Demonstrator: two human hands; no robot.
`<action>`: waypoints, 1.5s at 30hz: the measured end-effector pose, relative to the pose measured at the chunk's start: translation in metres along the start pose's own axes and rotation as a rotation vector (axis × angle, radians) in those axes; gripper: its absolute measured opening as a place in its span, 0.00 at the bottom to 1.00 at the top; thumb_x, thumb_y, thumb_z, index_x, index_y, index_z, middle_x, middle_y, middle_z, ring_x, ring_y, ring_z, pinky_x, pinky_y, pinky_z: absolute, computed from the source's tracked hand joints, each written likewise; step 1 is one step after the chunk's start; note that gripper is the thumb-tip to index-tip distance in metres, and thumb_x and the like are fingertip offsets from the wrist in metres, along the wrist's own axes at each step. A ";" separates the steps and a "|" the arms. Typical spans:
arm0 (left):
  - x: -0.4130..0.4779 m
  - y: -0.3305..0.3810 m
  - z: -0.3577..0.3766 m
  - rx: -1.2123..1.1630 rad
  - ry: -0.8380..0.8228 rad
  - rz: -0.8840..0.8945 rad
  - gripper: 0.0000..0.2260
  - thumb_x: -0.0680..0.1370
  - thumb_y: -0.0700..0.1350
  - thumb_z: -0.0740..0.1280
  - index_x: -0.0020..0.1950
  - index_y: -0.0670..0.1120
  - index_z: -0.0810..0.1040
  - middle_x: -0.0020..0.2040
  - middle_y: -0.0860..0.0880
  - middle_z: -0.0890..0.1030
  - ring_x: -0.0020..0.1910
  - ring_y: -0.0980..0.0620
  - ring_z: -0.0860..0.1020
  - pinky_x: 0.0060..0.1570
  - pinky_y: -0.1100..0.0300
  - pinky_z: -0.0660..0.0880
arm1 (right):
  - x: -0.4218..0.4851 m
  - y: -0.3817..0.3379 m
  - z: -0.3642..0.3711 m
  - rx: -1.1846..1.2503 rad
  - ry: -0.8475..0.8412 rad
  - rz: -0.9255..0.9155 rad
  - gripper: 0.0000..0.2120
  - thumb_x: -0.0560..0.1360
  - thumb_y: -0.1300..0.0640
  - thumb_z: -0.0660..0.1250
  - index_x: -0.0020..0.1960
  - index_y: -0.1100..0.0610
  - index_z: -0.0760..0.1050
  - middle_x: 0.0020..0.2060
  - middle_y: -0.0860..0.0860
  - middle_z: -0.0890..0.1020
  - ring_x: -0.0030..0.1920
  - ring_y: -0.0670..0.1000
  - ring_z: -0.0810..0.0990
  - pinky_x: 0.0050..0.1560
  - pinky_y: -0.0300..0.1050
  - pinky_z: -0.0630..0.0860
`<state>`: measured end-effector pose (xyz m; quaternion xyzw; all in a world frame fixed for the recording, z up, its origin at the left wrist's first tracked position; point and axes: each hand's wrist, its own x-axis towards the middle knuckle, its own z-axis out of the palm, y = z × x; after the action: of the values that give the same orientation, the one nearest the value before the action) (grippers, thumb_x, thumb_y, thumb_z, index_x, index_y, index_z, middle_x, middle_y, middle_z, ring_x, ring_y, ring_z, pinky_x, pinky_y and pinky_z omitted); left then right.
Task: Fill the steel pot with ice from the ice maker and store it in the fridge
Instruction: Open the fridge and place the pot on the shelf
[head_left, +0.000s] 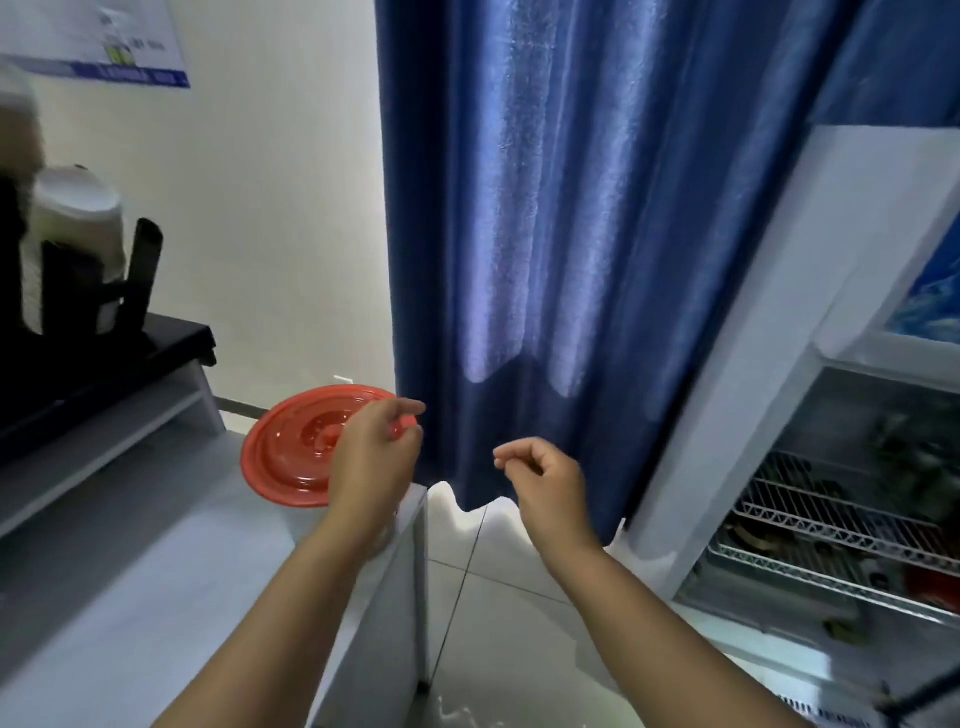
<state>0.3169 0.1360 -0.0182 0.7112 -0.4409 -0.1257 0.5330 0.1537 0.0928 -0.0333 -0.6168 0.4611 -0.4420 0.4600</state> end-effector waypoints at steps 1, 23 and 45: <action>0.007 -0.005 -0.010 0.036 0.037 -0.024 0.13 0.74 0.39 0.64 0.54 0.49 0.81 0.51 0.50 0.82 0.50 0.52 0.78 0.50 0.57 0.72 | 0.003 0.000 0.010 0.004 -0.024 0.003 0.13 0.74 0.67 0.62 0.40 0.52 0.80 0.37 0.45 0.83 0.37 0.41 0.78 0.38 0.27 0.73; 0.082 -0.100 -0.104 -0.087 -0.109 -0.617 0.08 0.77 0.43 0.64 0.52 0.40 0.75 0.40 0.41 0.79 0.39 0.44 0.78 0.40 0.52 0.75 | 0.037 0.010 0.137 0.101 -0.298 0.505 0.08 0.76 0.51 0.65 0.52 0.52 0.72 0.51 0.50 0.79 0.47 0.46 0.78 0.51 0.53 0.80; 0.100 -0.110 -0.080 -0.140 -0.123 -0.629 0.11 0.73 0.40 0.68 0.53 0.38 0.76 0.44 0.36 0.81 0.41 0.38 0.81 0.43 0.49 0.78 | 0.051 0.022 0.126 0.286 -0.206 0.567 0.09 0.72 0.56 0.67 0.51 0.57 0.76 0.40 0.53 0.78 0.40 0.50 0.78 0.44 0.53 0.82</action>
<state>0.4810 0.1163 -0.0528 0.7653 -0.2213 -0.3566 0.4880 0.2814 0.0602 -0.0721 -0.4345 0.4987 -0.2918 0.6909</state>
